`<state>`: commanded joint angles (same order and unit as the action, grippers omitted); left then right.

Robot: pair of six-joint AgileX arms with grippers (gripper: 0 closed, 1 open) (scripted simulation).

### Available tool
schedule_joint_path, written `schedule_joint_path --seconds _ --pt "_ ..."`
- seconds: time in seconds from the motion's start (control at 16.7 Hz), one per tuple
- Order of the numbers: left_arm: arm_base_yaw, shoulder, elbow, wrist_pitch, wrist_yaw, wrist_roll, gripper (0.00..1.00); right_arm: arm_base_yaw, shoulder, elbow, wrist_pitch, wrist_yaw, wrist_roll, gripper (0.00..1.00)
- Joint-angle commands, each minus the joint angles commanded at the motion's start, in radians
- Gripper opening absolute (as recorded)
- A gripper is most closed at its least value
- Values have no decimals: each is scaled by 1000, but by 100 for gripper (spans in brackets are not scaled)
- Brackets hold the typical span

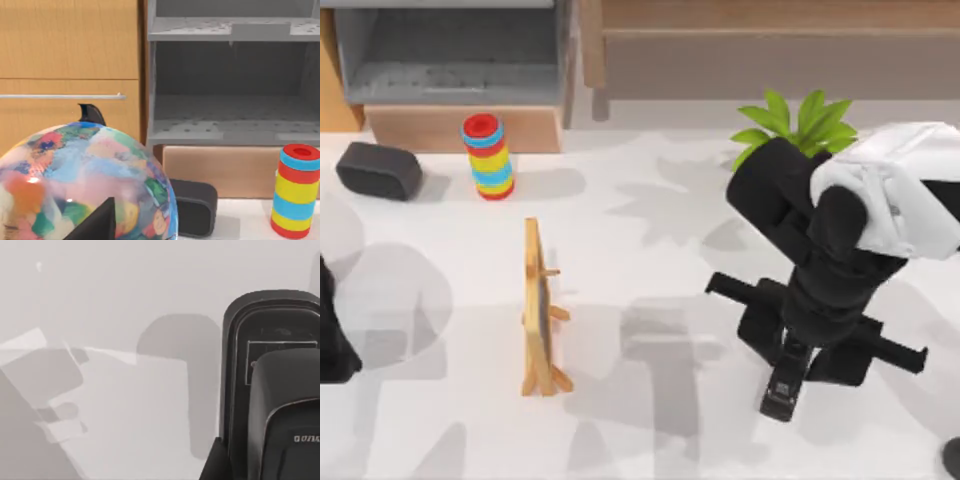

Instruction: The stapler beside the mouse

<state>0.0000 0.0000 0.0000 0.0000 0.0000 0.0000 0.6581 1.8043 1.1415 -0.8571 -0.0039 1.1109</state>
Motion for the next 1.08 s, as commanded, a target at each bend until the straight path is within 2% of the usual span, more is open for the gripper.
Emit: schedule_joint_path --seconds 0.18,0.36,0.78,0.96,1.08 --pt "0 0 0 0 0 0 100 -29 -11 27 46 -12 -126 0" --pt "0 0 0 0 0 0 100 -101 -14 41 78 -28 -326 0" --pt "0 0 0 0 0 0 100 -429 -19 29 30 -52 -828 0" --pt "0 0 0 0 0 0 100 -554 -24 19 -12 -58 -964 0" --pt "0 0 0 0 0 0 100 -593 -28 18 -27 -60 -1003 0"
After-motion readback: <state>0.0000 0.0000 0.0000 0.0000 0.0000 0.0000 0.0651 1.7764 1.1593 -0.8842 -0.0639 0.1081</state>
